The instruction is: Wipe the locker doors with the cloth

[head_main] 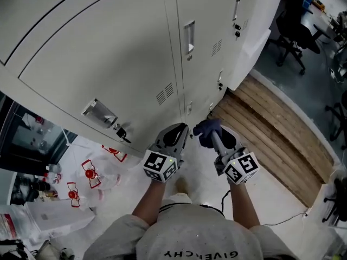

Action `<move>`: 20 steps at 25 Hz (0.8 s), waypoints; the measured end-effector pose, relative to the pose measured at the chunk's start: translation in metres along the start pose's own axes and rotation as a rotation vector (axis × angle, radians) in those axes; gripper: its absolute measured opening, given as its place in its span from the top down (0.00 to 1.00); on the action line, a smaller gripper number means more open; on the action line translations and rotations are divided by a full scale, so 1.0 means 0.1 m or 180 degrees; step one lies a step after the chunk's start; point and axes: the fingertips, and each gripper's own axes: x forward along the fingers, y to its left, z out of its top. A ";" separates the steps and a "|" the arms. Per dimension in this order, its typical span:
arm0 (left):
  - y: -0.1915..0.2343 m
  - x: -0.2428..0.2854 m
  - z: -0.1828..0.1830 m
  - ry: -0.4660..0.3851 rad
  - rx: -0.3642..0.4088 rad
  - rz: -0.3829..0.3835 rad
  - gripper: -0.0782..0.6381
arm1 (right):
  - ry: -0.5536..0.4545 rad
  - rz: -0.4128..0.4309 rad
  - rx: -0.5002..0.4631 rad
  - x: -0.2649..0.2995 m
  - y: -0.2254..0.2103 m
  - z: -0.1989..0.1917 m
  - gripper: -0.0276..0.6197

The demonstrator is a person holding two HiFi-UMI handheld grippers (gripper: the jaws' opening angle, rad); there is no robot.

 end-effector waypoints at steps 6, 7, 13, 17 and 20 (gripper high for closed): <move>0.13 0.31 -0.04 0.0024 -0.0042 -0.0186 0.85 | -0.0019 -0.0118 -0.0032 0.29 -0.22 -0.05 0.87; 0.15 0.38 -0.04 0.0023 -0.0056 -0.0190 0.85 | -0.0021 -0.0121 -0.0031 0.33 -0.26 -0.03 0.87; 0.12 0.83 -0.01 0.0055 -0.0074 -0.0178 0.85 | -0.0062 -0.0100 -0.0008 0.41 -0.66 0.16 0.87; 0.14 1.23 0.03 0.0011 -0.0025 -0.0050 0.85 | -0.0036 0.0001 -0.0020 0.47 -1.08 0.29 0.87; 0.10 1.55 0.05 0.0000 -0.0051 0.0069 0.85 | 0.0013 0.0091 -0.0029 0.48 -1.39 0.42 0.87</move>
